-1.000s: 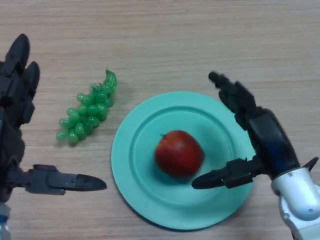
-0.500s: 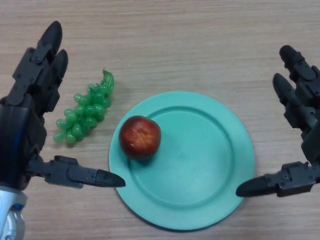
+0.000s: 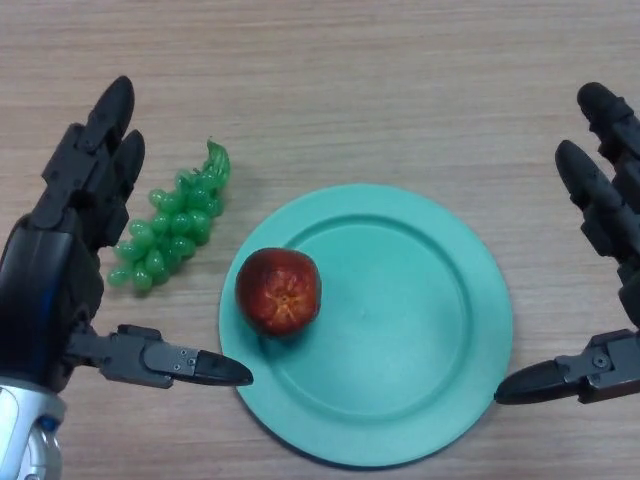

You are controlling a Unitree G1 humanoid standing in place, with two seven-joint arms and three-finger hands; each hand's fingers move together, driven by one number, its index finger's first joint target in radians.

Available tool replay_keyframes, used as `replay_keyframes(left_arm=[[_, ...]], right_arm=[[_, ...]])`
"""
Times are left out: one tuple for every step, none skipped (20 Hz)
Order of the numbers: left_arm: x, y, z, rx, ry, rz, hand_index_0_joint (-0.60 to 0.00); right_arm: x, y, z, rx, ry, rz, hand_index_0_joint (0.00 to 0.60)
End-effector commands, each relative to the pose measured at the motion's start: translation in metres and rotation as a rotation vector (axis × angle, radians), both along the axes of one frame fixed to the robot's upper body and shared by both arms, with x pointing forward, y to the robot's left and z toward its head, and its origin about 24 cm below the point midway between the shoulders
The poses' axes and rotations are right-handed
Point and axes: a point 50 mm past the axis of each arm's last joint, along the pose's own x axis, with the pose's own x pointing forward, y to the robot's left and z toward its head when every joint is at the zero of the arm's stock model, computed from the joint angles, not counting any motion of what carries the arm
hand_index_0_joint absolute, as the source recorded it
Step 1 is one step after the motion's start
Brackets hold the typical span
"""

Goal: Pick up the red apple and place it on the plate

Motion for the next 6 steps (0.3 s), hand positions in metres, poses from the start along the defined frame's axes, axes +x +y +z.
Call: replay_keyframes(left_arm=[[-0.014, 0.004, 0.029, 0.022, -0.236, 0.042, 0.0], [-0.016, 0.005, 0.029, 0.021, -0.236, 0.043, 0.0], [-0.017, 0.006, 0.029, 0.019, -0.237, 0.043, 0.0], [-0.019, 0.008, 0.031, 0.024, -0.246, 0.046, 0.0], [-0.021, 0.009, 0.032, 0.024, -0.252, 0.045, 0.0], [-0.022, 0.01, 0.035, 0.018, -0.253, 0.042, 0.0]], right_arm=[[-0.014, -0.003, 0.031, -0.005, -0.193, 0.02, 0.0], [-0.014, -0.001, 0.031, -0.005, -0.193, 0.021, 0.0], [-0.015, 0.002, 0.032, -0.016, -0.194, 0.021, 0.0], [-0.018, 0.006, 0.032, -0.031, -0.198, 0.023, 0.0], [-0.019, 0.009, 0.033, -0.044, -0.201, 0.025, 0.0], [-0.02, 0.011, 0.034, -0.051, -0.203, 0.025, 0.0]])
